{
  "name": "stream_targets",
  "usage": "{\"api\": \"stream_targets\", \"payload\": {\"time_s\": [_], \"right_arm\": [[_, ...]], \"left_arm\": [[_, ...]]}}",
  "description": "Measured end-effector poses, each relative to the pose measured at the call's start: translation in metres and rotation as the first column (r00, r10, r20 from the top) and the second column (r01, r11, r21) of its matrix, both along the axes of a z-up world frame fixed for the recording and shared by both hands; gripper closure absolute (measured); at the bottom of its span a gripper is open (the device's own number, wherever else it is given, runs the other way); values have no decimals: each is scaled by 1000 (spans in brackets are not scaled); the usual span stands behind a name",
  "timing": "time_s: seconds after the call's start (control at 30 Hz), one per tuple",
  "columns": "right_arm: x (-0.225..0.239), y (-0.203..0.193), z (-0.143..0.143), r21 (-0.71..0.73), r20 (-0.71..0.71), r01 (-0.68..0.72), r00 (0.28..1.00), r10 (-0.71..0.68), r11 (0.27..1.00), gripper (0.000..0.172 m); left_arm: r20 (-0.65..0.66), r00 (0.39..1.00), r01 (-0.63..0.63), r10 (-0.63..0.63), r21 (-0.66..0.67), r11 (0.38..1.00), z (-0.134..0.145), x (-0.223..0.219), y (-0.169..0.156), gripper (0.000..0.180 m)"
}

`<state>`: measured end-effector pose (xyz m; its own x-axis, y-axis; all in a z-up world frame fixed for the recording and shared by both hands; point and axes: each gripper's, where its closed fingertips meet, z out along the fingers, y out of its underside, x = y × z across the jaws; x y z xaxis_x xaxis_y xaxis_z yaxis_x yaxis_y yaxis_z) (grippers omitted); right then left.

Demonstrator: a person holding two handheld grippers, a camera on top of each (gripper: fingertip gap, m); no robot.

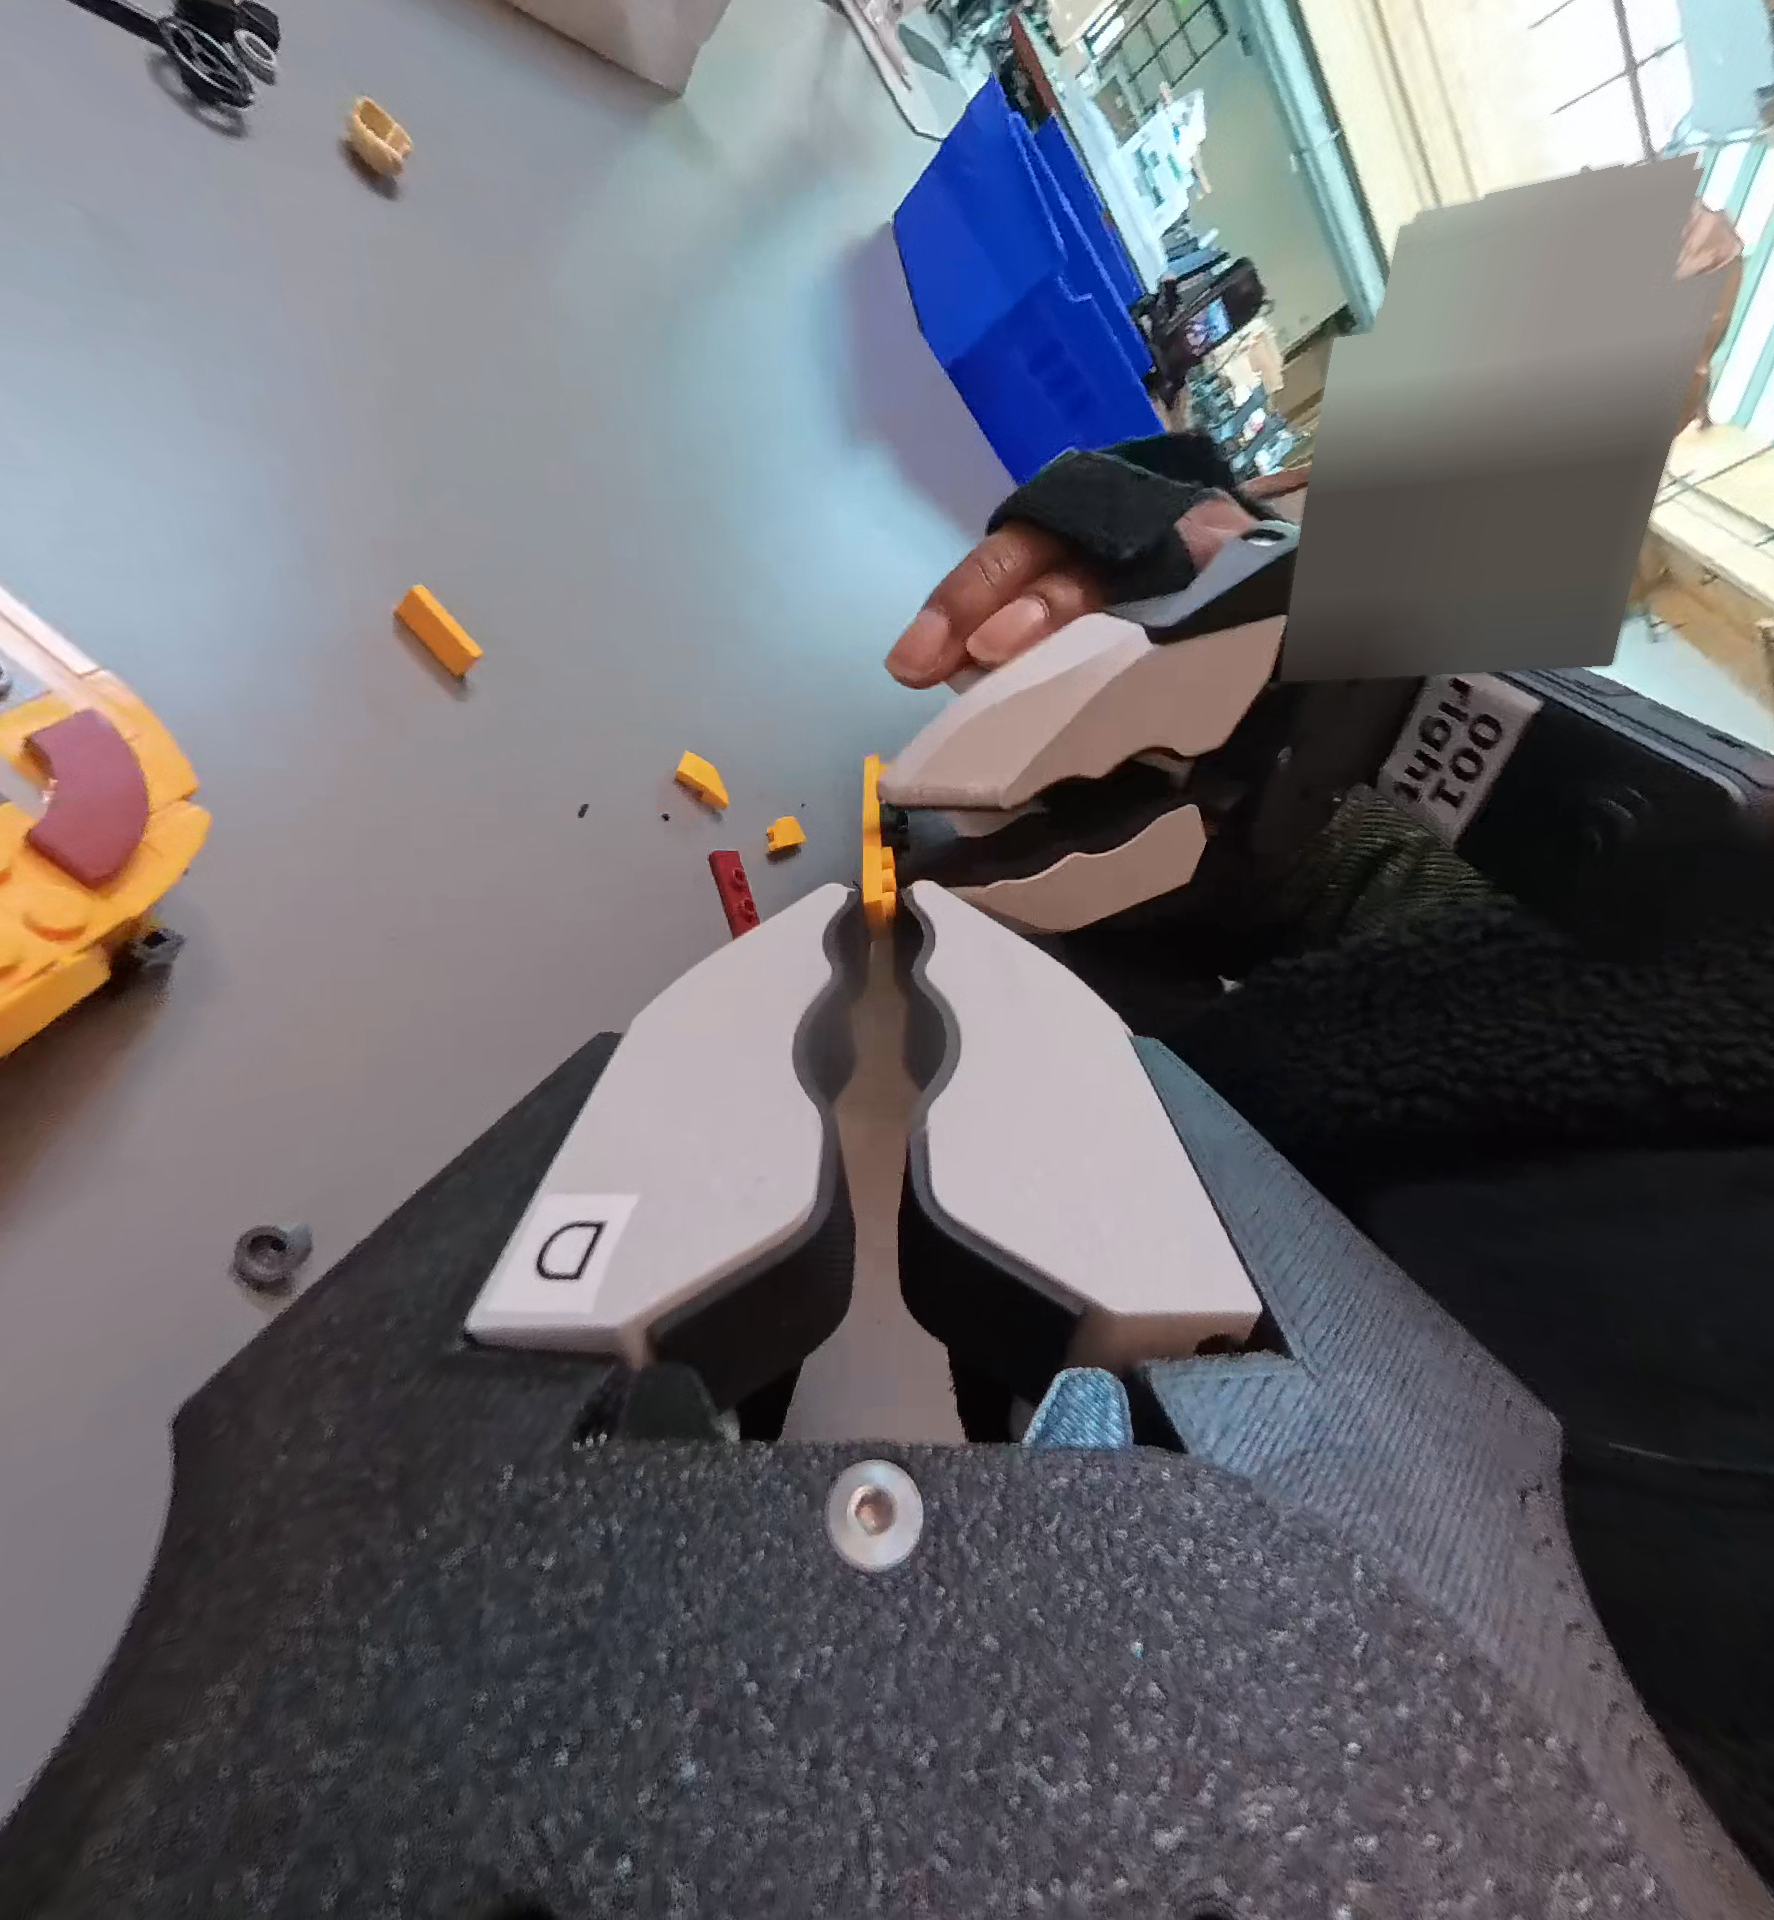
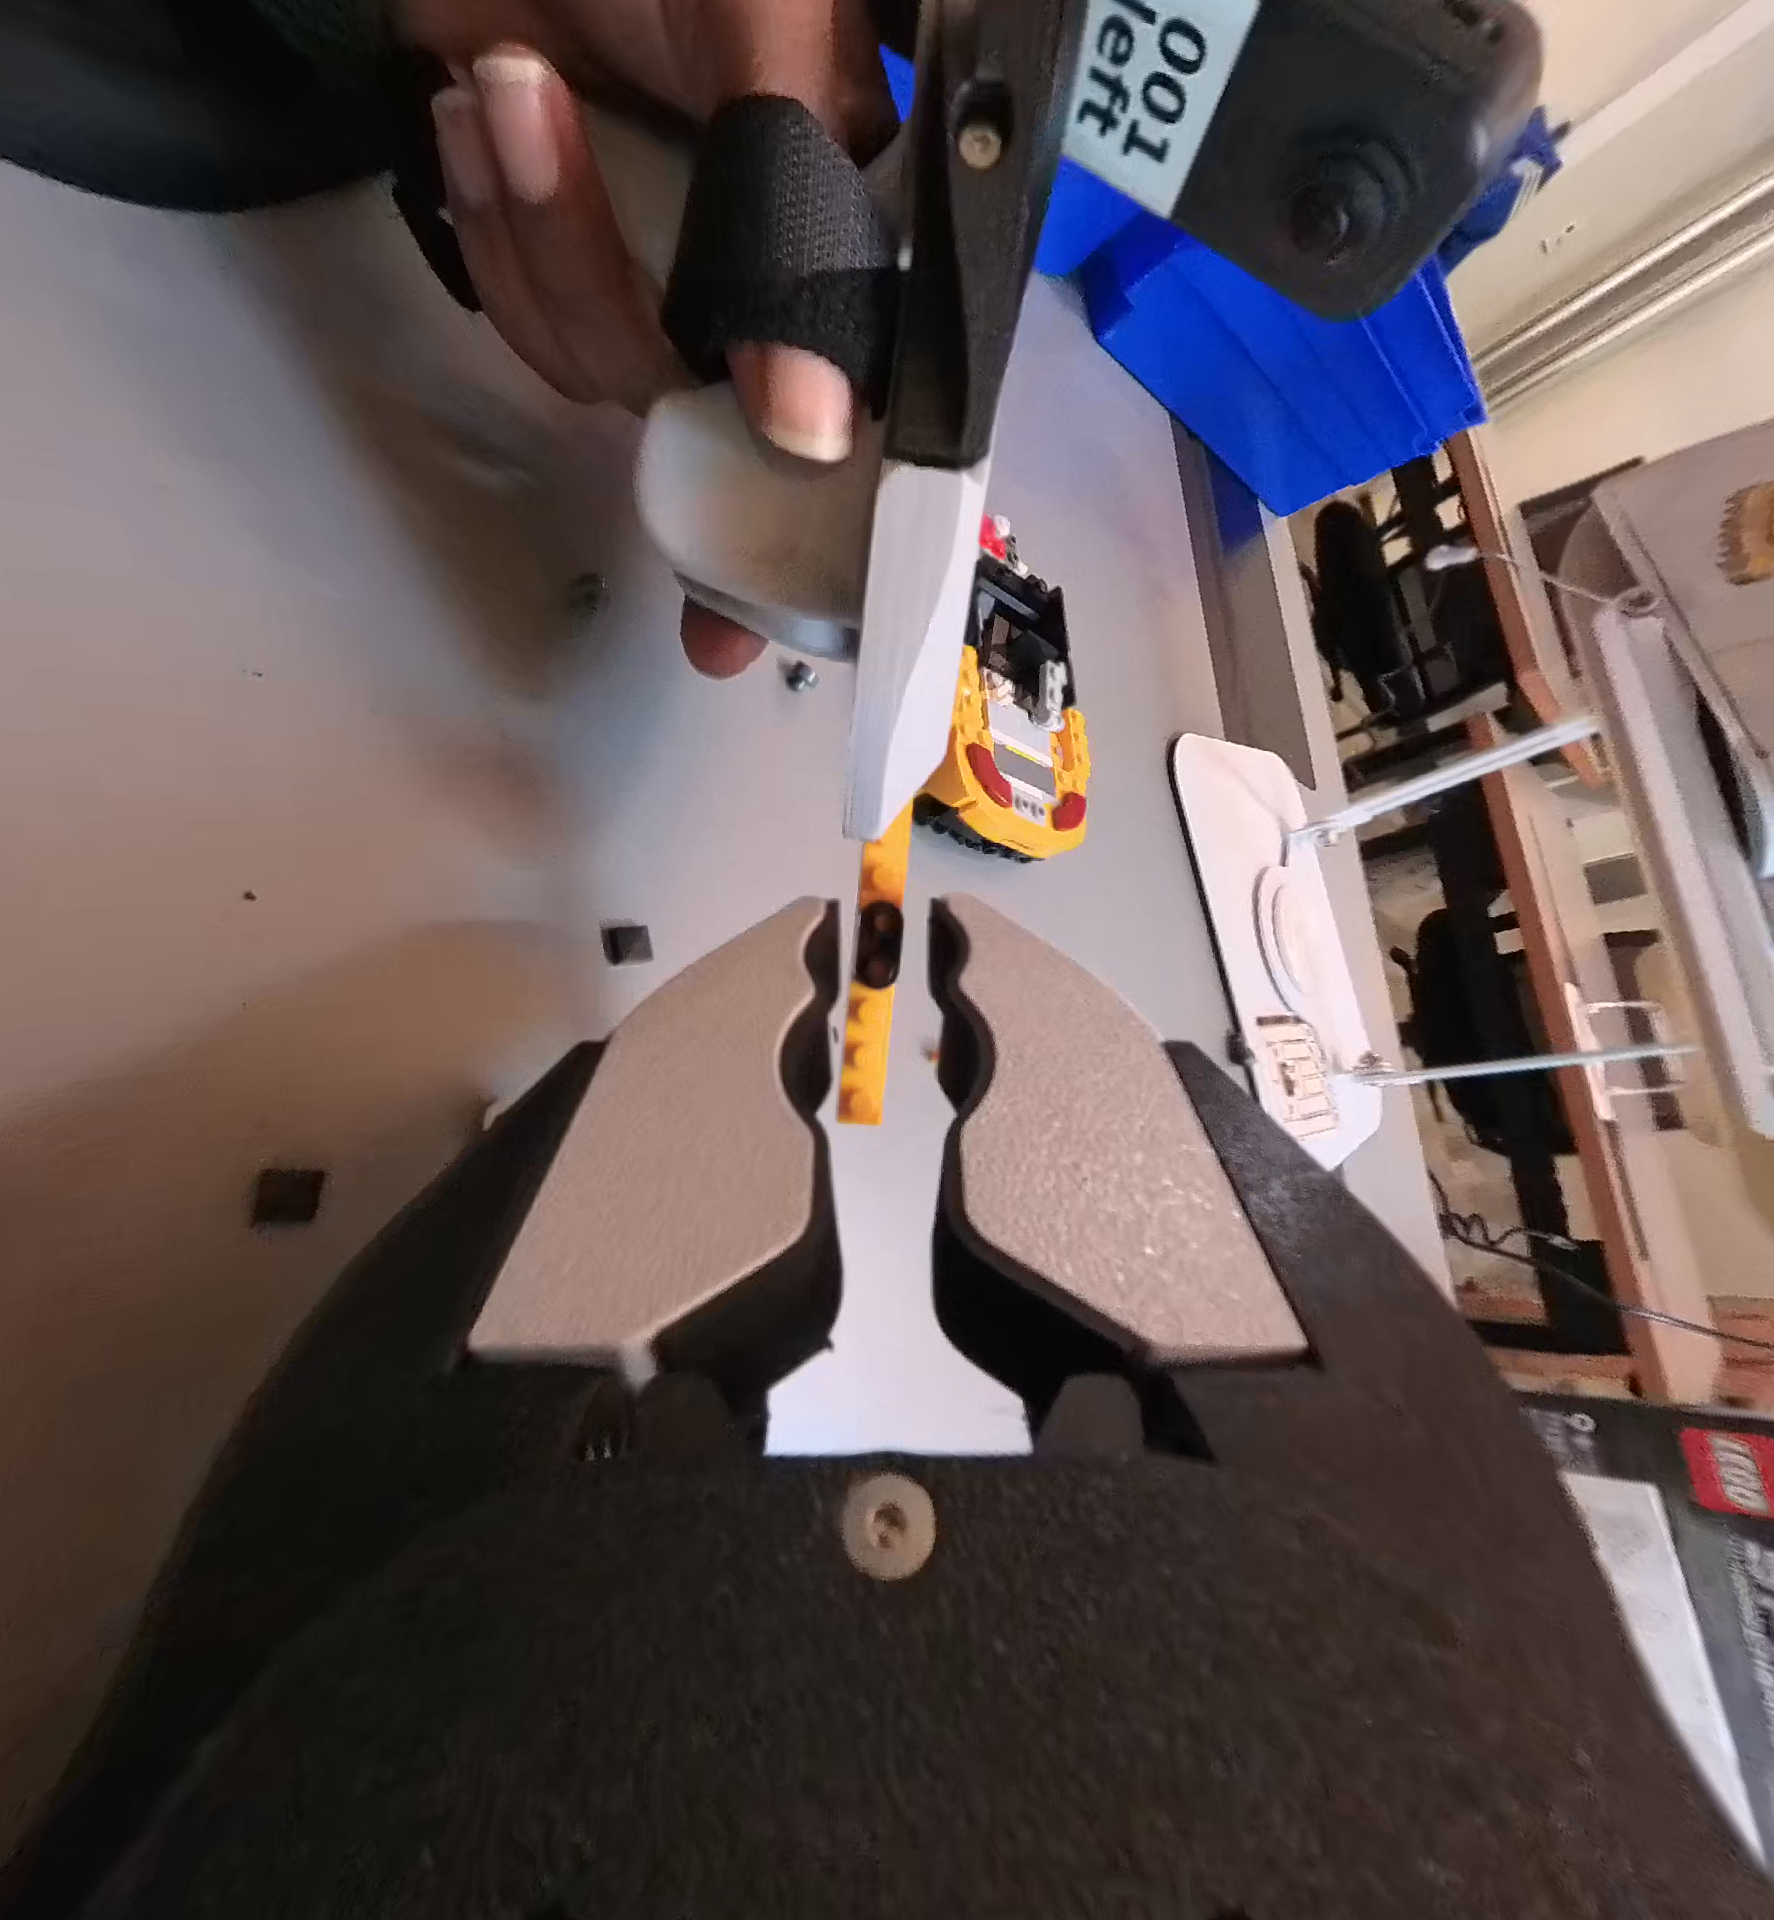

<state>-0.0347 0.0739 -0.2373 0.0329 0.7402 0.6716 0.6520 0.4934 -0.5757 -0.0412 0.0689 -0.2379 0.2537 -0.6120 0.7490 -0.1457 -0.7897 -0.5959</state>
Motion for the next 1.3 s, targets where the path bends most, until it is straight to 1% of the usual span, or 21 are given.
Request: {"api": "stream_targets", "payload": {"time_s": [0.03, 0.07, 0.17, 0.27, 0.33, 0.37, 0.5, 0.57, 0.67, 0.7, 0.73, 0.77, 0.8, 0.83, 0.9, 0.97, 1.07, 1.13, 1.2, 1.23, 1.3], "right_arm": [[-1, 0, -1, 21, 16, 0, 1000, -1, 1000, 162], [-1, 0, -3, 31, 33, 5, 999, -6, 1000, 164], [-2, 1, -4, 23, 50, 18, 999, -19, 1000, 165], [-2, 1, -5, 13, 37, 17, 999, -17, 1000, 165], [-5, -1, -3, 2, 14, 2, 1000, -2, 1000, 165], [-6, -2, -3, -5, 11, -2, 1000, 2, 1000, 165], [-6, 0, -1, -5, -3, 6, 1000, -6, 1000, 165], [-6, 2, 0, -7, -9, 20, 1000, -20, 1000, 165], [-5, 5, -1, 46, 7, 34, 999, -34, 998, 167], [-8, -2, 4, 60, -19, -7, 1000, 8, 998, 172], [-13, -15, 17, 46, -87, -63, 994, 67, 997, 172], [-15, -25, 25, 55, -96, -91, 991, 96, 994, 170], [-16, -30, 27, 95, -74, -114, 990, 121, 989, 167], [-16, -29, 25, 103, -67, -111, 991, 118, 988, 164], [-11, -15, 22, 95, -95, -49, 994, 58, 994, 159], [-8, 0, 23, 104, -108, 16, 994, -5, 995, 154], [-7, 10, 14, 76, -60, 63, 996, -59, 995, 149], [-8, 12, 10, 96, -43, 73, 997, -69, 993, 152], [-9, 13, 5, 99, -17, 73, 997, -72, 992, 162], [-9, 12, 3, 95, -5, 69, 998, -69, 993, 164], [-8, 11, 2, 94, 12, 66, 998, -68, 993, 165]], "left_arm": [[-17, 1000, -1, 2, 8, 1000, -2, 1, 0, 176], [-27, 1000, -6, 7, 13, 1000, -3, 0, 1, 176], [-31, 999, -8, 9, 15, 1000, -4, 0, 1, 176], [-50, 999, -9, 13, 70, 998, -3, 1, 1, 176], [-37, 999, -6, 9, 79, 997, -2, 4, 0, 171], [-41, 999, 4, -1, 85, 996, -3, 5, -1, 174], [-60, 998, 0, 6, 112, 994, -3, 4, 0, 175], [-44, 999, -13, 17, 92, 996, -2, 5, 2, 175], [-28, 999, -27, 29, 53, 998, -5, 5, 6, 175], [-119, 987, -96, 106, 86, 992, -19, -4, 19, 175], [-173, 972, -142, 161, 119, 983, -27, -18, 31, 175], [-66, 986, -153, 156, 36, 988, -13, -22, 31, 176], [-44, 987, -151, 153, 51, 987, -5, -25, 30, 175], [-54, 987, -145, 151, 102, 984, 0, -24, 29, 175], [-33, 992, -119, 123, 110, 987, 8, -17, 22, 175], [-54, 992, -108, 115, 130, 986, 7, -15, 20, 175], [-57, 994, -83, 91, 120, 989, 5, -11, 16, 175], [-77, 995, -59, 70, 131, 990, 3, -6, 11, 175], [-83, 995, -42, 54, 135, 990, 2, -3, 8, 175], [-93, 994, -40, 53, 141, 989, 1, -3, 7, 175], [-95, 994, -34, 47, 136, 990, 0, -2, 6, 175]]}}
